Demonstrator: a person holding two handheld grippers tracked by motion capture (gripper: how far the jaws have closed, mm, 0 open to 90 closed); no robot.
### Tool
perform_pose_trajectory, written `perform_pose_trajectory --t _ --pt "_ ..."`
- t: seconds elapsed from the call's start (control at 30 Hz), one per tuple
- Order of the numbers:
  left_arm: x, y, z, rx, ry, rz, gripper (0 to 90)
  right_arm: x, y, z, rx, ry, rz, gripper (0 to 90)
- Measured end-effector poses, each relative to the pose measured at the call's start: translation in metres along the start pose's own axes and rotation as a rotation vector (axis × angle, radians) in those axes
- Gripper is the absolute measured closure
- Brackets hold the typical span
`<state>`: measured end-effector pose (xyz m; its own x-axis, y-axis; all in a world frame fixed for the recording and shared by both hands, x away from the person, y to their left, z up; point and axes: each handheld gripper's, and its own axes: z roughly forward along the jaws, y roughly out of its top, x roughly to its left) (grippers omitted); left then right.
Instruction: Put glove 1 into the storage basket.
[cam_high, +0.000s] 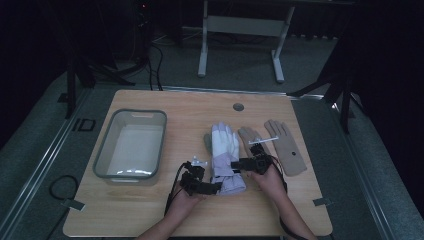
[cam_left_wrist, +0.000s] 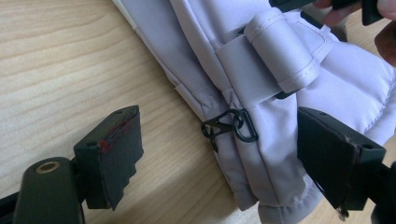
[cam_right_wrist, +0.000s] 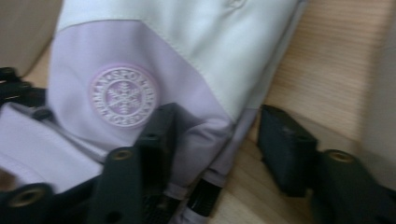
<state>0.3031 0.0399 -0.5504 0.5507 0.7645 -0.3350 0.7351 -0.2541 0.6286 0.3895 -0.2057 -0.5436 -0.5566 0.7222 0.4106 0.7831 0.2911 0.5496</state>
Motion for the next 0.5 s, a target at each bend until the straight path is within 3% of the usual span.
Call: perform_pose_trajectory --t 0.07,0.17,0.2,0.23,0.33,0.43,0.5 --pt "-0.001 0.000 0.001 -0.002 0.000 0.019 18.9 0.000 -0.001 0.002 0.002 0.031 -0.011 60.6" --pt "-0.001 0.000 0.001 -0.002 -0.012 0.030 28.0 0.002 -0.001 0.001 0.009 0.026 -0.039 65.4" --pt "0.000 0.000 0.001 0.011 -0.061 0.025 28.0 0.004 0.000 0.001 0.011 0.012 -0.052 67.5" --pt "0.001 0.000 0.002 0.017 -0.090 0.018 40.0 0.010 0.001 0.001 0.016 -0.023 -0.072 71.0" --pt "0.003 0.000 0.002 0.026 -0.127 0.008 51.6 0.020 0.000 0.001 0.006 -0.083 -0.113 75.7" --pt "-0.002 -0.001 -0.001 0.009 -0.108 0.026 65.3 0.031 -0.002 0.000 -0.012 -0.153 -0.162 78.8" --pt "-0.003 0.000 -0.003 0.006 -0.106 0.020 71.1 0.036 -0.003 -0.001 -0.026 -0.176 -0.183 80.4"
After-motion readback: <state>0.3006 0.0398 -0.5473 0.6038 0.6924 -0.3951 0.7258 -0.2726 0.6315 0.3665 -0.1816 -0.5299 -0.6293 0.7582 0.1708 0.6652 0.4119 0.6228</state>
